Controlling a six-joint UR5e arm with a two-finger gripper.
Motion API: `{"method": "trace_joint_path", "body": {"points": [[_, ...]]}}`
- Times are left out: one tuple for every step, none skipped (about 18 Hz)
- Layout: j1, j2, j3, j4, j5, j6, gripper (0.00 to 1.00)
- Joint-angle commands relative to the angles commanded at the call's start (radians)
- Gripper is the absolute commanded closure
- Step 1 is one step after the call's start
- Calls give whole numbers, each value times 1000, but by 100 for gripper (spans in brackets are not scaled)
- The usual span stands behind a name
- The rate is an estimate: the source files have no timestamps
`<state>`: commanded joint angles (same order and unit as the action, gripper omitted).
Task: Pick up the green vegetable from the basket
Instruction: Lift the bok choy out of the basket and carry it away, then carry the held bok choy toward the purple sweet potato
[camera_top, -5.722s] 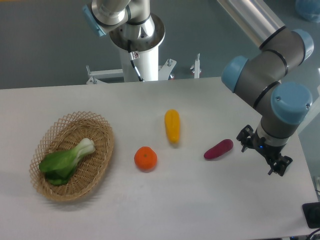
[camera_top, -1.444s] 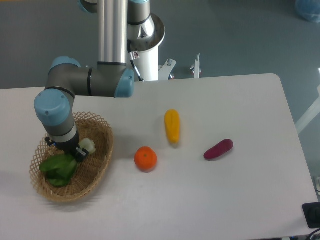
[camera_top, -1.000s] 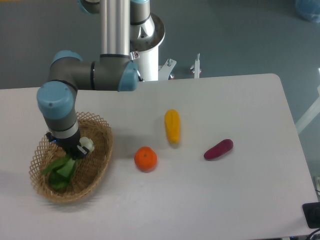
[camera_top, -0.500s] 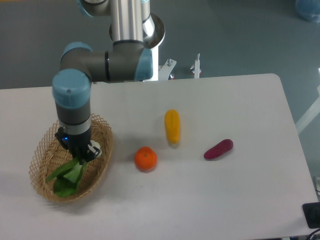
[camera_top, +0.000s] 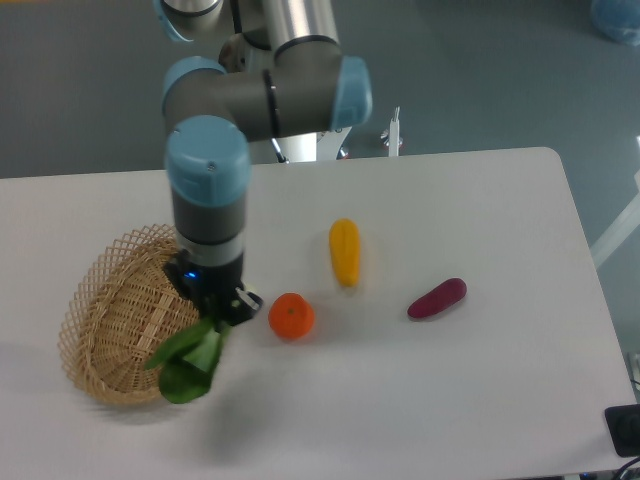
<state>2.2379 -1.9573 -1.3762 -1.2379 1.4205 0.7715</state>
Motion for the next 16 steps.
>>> {"method": "trace_joint_path", "body": {"points": [[18,-6,9,-2,0,12,98],[40,-8,12,0,0,34,98],[61,-9,11,-2,0,66,98],[81,-9,5,-2,2,107,98],[101,-12,3,0,2,152,98],[127,-17,6,0,6,193,97],[150,-25,11,0,15,230,97],[166,-32,19,3,27,256,97],[178,-40,28,6,44,278,97],[198,-46,35,8,58,302,97],[218,-57,43,9,63,334,97],[235,-72,60,9,63,363,96],[249,-86,78,9,66,377,96],[258,-100,89,9,74,379,95],[262,-106,92,11,83,382,94],[270,-112,92,15,97,393,93]]}}
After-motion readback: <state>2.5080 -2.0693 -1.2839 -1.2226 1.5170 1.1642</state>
